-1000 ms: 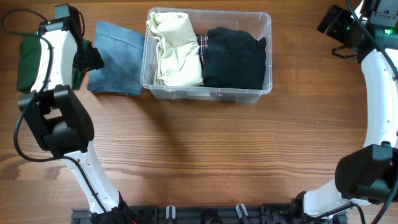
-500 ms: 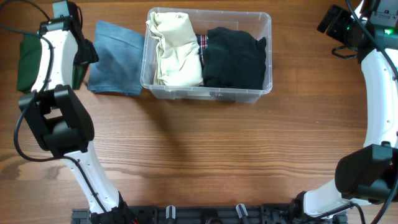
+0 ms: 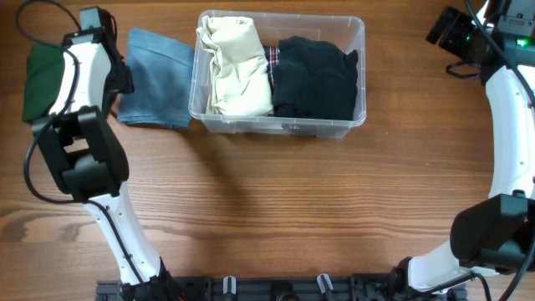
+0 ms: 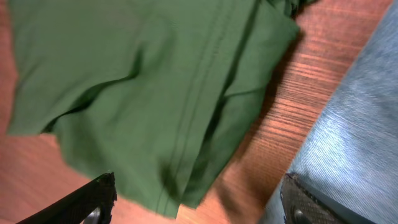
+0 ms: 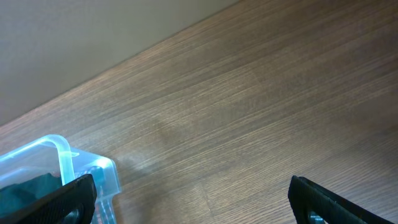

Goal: Pack container
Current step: 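Raise the left gripper and move it left toward the dark-green garment, then lower the left gripper and grasp the dark-green garment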

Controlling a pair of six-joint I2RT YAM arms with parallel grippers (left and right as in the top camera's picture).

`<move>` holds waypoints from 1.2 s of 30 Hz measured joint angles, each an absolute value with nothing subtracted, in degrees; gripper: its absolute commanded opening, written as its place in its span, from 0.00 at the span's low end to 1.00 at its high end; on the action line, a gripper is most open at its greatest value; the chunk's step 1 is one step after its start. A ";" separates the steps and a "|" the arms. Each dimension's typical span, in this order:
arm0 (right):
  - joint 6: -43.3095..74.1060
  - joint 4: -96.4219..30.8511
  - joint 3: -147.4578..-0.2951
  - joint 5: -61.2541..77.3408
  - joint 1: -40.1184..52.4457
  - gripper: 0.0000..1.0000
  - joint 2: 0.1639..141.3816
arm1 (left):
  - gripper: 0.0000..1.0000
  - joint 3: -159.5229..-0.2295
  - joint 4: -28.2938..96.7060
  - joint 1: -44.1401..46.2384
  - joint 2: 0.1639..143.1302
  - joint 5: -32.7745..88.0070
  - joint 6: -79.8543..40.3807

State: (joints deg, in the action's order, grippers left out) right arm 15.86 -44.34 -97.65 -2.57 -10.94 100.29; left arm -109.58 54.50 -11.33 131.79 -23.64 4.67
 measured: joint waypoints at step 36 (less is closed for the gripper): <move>15.86 -44.34 -97.65 -2.59 -10.94 1.00 100.29 | 0.87 -109.80 49.67 -11.68 136.64 -30.81 15.57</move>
State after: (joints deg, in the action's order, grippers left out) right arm 15.86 -44.34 -97.65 -2.59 -10.94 100.29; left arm -109.80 49.67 -11.68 136.64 -30.81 15.57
